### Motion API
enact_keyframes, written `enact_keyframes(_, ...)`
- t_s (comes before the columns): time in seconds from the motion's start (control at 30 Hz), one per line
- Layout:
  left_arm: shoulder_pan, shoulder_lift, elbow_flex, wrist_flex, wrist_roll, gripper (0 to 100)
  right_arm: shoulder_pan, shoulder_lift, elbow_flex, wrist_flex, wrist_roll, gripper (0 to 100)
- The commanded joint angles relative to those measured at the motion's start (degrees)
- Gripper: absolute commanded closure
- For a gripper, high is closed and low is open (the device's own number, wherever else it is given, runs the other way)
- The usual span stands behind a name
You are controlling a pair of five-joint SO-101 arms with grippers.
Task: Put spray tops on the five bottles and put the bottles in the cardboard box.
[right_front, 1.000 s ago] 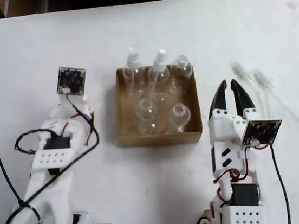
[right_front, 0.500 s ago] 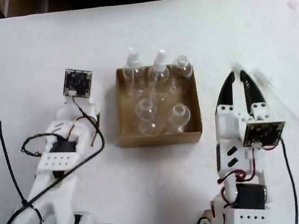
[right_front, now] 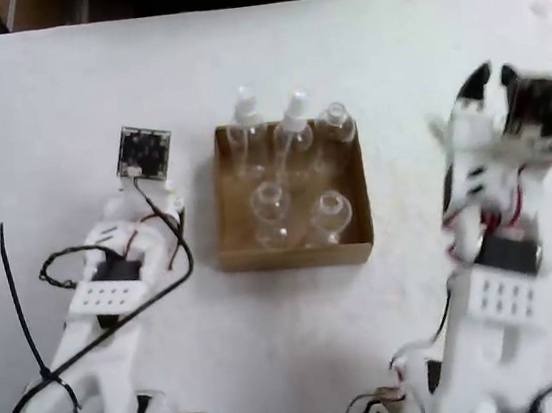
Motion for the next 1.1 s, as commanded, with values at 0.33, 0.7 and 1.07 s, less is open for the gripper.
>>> enact_keyframes(0.33, 0.7, -0.3, -0.3, -1.3, -0.5, 98, 3.6, 51.6, -44.7, 20.2, 1.6, 92.6)
enact_keyframes(0.7, 0.8, -0.3, -0.4, -1.3, -0.5, 98, -2.6, 76.4, -69.9, 40.3, 28.9, 84.0)
enact_keyframes(1.07, 0.8, -0.3, -0.4, -1.3, -0.5, 98, -1.3, 98.3, -96.2, 51.1, 33.4, 84.0)
